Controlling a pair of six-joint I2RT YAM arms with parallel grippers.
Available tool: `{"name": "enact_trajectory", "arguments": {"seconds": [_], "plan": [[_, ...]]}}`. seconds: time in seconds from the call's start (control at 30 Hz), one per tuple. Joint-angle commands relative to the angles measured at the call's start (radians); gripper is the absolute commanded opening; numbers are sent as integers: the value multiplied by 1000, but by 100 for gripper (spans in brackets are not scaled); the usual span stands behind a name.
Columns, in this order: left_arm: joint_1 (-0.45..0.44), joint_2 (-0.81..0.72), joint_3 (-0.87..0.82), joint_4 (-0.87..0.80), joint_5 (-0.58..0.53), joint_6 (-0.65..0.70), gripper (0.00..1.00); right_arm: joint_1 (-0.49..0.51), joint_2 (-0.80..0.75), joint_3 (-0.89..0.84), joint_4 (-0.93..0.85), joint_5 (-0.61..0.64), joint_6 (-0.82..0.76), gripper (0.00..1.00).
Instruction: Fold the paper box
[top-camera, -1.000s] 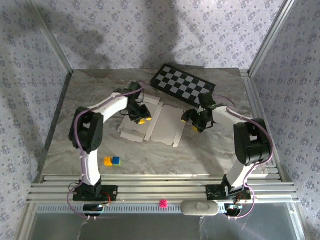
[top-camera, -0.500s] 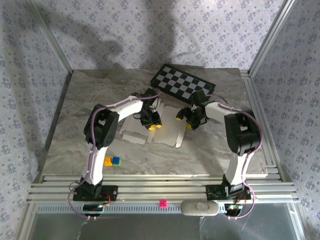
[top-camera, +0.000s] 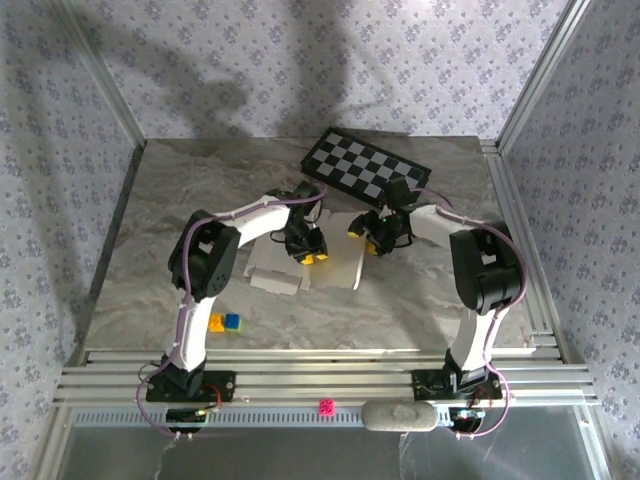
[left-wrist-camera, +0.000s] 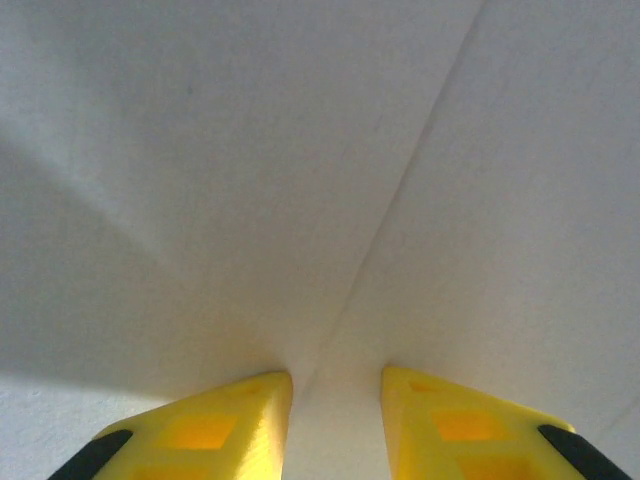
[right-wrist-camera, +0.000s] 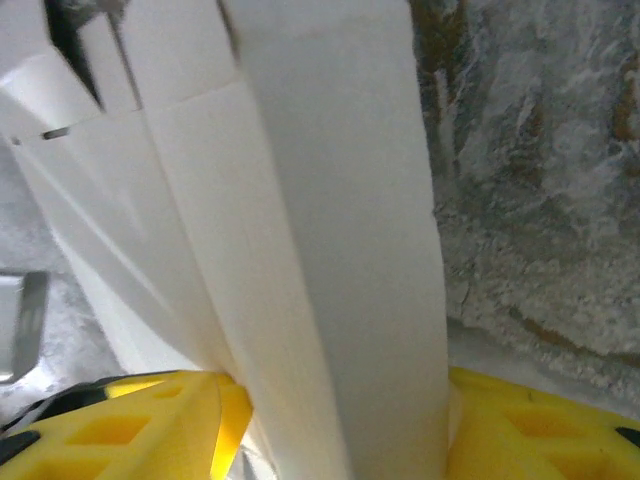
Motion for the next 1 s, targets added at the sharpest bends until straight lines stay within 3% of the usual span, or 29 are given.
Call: {"name": "enact_trajectory", "arguments": {"seconds": [0.0, 0.53, 0.83, 0.97], "plan": [[-13, 50, -10, -62, -21, 16, 31, -1, -68, -30, 28, -69, 63, 59], [-5, 48, -8, -70, -27, 23, 31, -22, -203, -118, 101, -106, 191, 55], [-5, 49, -4, -68, -26, 22, 31, -14, -217, -130, 129, -110, 212, 43], [-5, 48, -5, -69, -27, 23, 31, -8, -188, -100, 58, -97, 166, 33]]}}
